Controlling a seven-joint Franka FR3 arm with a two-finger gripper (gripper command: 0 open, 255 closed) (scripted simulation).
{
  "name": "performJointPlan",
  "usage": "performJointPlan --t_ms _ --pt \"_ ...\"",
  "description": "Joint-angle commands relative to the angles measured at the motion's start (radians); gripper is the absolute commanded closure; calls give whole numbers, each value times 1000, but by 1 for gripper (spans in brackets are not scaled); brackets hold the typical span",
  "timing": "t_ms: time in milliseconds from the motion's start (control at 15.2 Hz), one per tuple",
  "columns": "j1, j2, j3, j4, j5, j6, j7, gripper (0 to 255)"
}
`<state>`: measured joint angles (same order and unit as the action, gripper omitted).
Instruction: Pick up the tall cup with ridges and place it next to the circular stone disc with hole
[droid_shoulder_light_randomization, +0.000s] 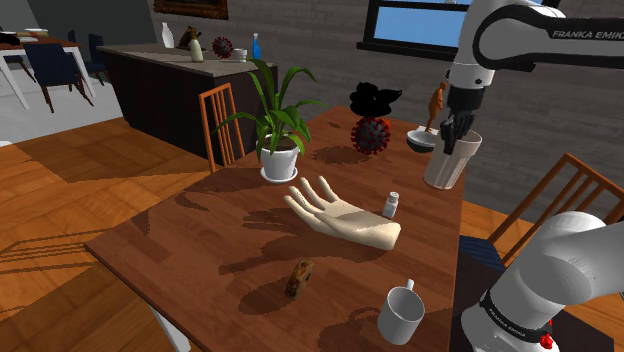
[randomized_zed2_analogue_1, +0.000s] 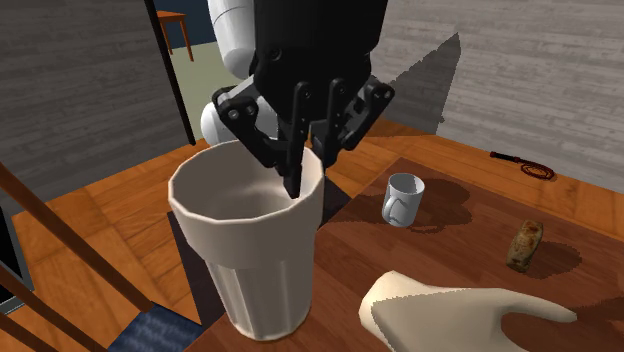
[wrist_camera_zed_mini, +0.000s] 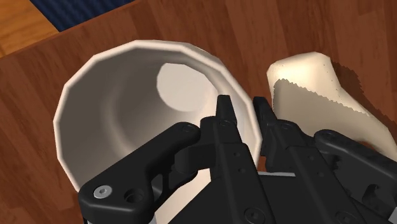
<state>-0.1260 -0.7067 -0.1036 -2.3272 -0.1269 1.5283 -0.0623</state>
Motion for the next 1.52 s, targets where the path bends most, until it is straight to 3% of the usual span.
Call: performJointPlan --t_ms 0,594,1452 --pt "0 4 2 32 1 -27 -2 255" --pt "2 36 7 165 6 -129 -10 255" --pt "85 9 285 163 215 -161 307 255"
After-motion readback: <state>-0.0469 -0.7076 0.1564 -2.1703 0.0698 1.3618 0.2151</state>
